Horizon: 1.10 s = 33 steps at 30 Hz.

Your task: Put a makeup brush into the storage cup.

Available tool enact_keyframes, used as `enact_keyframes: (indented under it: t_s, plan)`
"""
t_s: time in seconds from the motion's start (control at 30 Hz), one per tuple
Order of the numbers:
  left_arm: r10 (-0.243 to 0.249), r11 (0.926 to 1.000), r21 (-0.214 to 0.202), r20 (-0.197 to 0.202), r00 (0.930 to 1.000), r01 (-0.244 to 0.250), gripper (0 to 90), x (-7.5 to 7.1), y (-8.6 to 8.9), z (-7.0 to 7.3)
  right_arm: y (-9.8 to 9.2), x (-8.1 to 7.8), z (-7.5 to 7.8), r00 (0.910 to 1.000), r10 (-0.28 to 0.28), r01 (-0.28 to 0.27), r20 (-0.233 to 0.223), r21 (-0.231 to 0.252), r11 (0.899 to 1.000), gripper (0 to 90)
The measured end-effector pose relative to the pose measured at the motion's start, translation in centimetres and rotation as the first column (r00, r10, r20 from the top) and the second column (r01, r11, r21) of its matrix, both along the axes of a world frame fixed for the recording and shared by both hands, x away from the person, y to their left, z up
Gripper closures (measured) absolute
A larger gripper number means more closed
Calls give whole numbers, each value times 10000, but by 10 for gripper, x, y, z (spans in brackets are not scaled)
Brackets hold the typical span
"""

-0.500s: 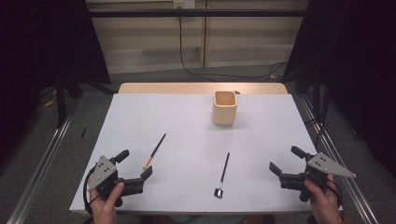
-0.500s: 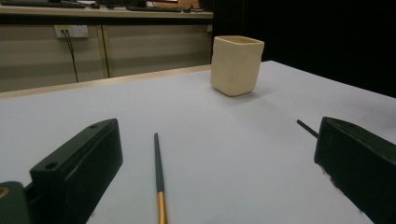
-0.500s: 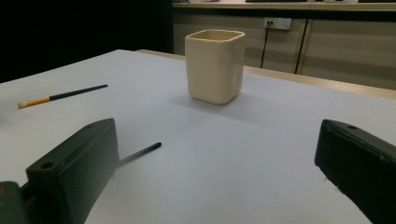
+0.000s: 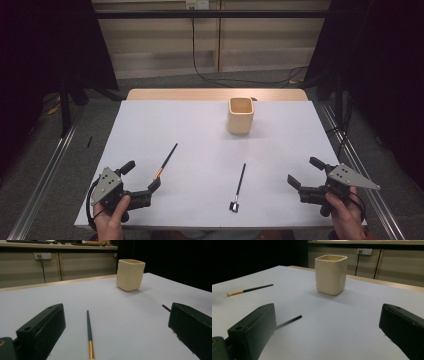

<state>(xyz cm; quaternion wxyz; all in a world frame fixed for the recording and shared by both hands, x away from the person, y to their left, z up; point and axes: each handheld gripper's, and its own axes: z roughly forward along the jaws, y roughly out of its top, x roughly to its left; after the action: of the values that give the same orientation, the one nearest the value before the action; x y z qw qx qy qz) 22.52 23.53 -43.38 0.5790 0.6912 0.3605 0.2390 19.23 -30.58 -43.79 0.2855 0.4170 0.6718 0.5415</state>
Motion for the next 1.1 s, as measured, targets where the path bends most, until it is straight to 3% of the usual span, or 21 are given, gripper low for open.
enact_keyframes:
  t_s: [0.17,0.2,0.33,0.47,0.63,0.73,0.83,1.1]
  plan:
    - [-11,9999,-107,141,9999,13,10,2,-1,3,0,-3,1,9999,87,-87,76,-5,10000,0]
    - [-172,9996,-222,390,9991,181,8,2,-1,6,-1,-2,1,10000,23,-23,58,43,10000,0]
    - [-379,9992,-124,603,9975,387,7,1,-3,14,2,-3,2,9999,108,-108,125,-13,9999,0]
    - [-404,9990,-180,422,9983,412,7,3,-4,20,6,-4,2,9995,280,-276,137,-242,9993,0]
    - [-482,9988,-4,252,9985,482,11,8,-8,28,4,-4,2,9998,169,-167,123,-151,9997,0]
    - [-292,9996,-54,364,9989,294,12,11,-8,32,3,-4,2,9999,96,-95,81,-102,9999,0]
    - [-289,9996,36,753,9967,287,18,16,-10,40,2,-4,1,9998,165,-165,91,-89,9998,0]
    - [-415,9991,-46,855,9955,421,17,27,-20,50,3,-3,1,9998,184,-184,53,-76,9998,0]
